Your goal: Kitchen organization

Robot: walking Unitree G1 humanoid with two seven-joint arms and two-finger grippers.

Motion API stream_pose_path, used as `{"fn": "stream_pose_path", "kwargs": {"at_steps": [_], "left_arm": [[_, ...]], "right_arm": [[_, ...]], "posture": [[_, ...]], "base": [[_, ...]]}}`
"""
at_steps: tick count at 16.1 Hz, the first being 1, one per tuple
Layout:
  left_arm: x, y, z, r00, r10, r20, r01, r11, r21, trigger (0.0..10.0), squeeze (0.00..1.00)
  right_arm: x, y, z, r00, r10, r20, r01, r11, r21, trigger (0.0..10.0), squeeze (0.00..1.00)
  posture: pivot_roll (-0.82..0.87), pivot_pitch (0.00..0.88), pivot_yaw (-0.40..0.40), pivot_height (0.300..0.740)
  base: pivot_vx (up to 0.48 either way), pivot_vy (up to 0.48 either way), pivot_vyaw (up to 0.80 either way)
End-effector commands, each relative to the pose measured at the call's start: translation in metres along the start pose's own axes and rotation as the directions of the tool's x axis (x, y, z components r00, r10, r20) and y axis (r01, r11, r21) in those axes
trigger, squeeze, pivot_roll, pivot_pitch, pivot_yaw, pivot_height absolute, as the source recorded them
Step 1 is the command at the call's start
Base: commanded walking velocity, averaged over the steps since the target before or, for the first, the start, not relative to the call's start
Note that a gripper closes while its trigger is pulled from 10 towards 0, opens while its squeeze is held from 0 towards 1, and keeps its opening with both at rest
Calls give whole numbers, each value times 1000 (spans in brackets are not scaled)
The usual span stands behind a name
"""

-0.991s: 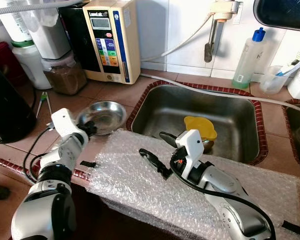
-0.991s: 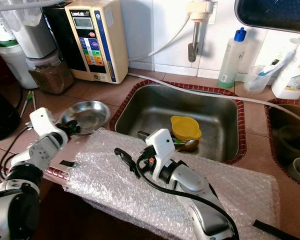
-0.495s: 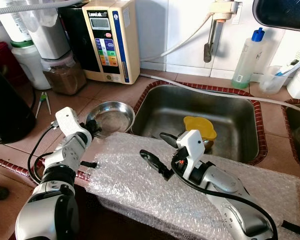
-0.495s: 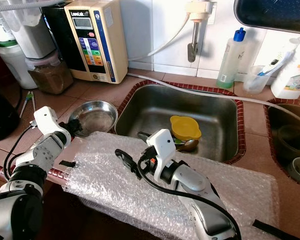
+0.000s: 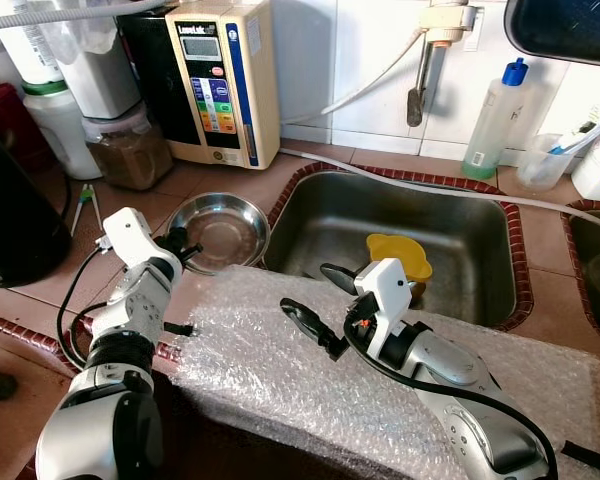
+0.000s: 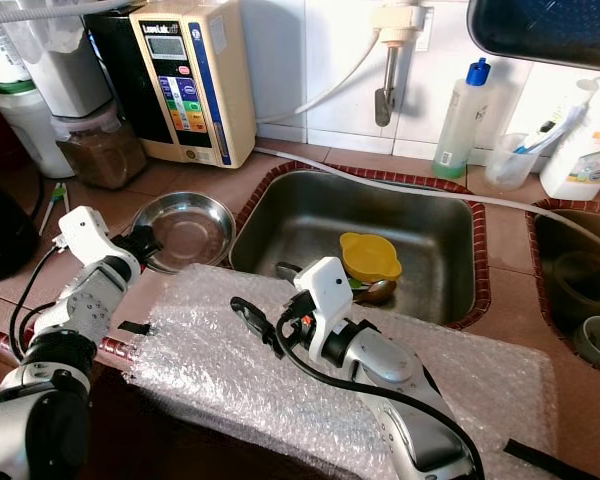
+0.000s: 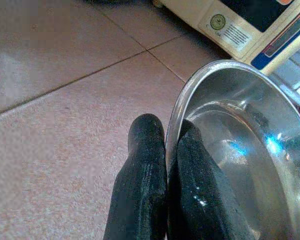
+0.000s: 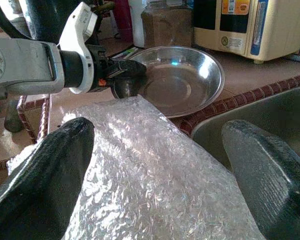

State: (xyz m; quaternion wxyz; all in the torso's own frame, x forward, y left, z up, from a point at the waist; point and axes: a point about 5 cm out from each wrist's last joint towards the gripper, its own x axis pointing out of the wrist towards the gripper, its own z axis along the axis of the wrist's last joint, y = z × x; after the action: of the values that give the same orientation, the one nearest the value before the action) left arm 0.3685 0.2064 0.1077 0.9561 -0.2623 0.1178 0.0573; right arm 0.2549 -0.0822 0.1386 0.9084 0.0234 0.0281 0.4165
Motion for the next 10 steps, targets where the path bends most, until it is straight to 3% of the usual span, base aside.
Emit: {"fn": "stream_pose_path", "kwargs": {"at_steps": [1, 5, 7, 9, 10], "left_arm": [[-1, -1, 5, 999, -12, 32, 12, 1000, 9, 0, 0], [-3, -4, 27, 980, -20, 200, 23, 1000, -11, 0, 0], [-4, -17, 37, 958, -101, 269, 119, 992, -51, 0, 0], [-8, -39, 37, 929, -224, 295, 253, 966, -61, 0, 0], [-11, -53, 37, 909, -288, 303, 314, 948, -43, 0, 0]], "right_arm": [[0, -1, 3, 1000, -3, 7, 3, 1000, -2, 10000, 0], [0, -2, 3, 1000, -14, 11, 14, 1000, -8, 10000, 0], [2, -7, 7, 998, -52, 37, 53, 998, -19, 10000, 0], [3, -23, 19, 977, -184, 111, 187, 982, -17, 10000, 0], [1, -33, 24, 957, -251, 144, 247, 968, 44, 10000, 0]], "posture": [[-177, 0, 82, 740], [-176, 0, 81, 740], [-172, 0, 79, 740], [-167, 0, 76, 740], [-168, 0, 77, 740]], "base": [[0, 0, 0], [0, 0, 0], [0, 0, 0], [0, 0, 0], [0, 0, 0]]}}
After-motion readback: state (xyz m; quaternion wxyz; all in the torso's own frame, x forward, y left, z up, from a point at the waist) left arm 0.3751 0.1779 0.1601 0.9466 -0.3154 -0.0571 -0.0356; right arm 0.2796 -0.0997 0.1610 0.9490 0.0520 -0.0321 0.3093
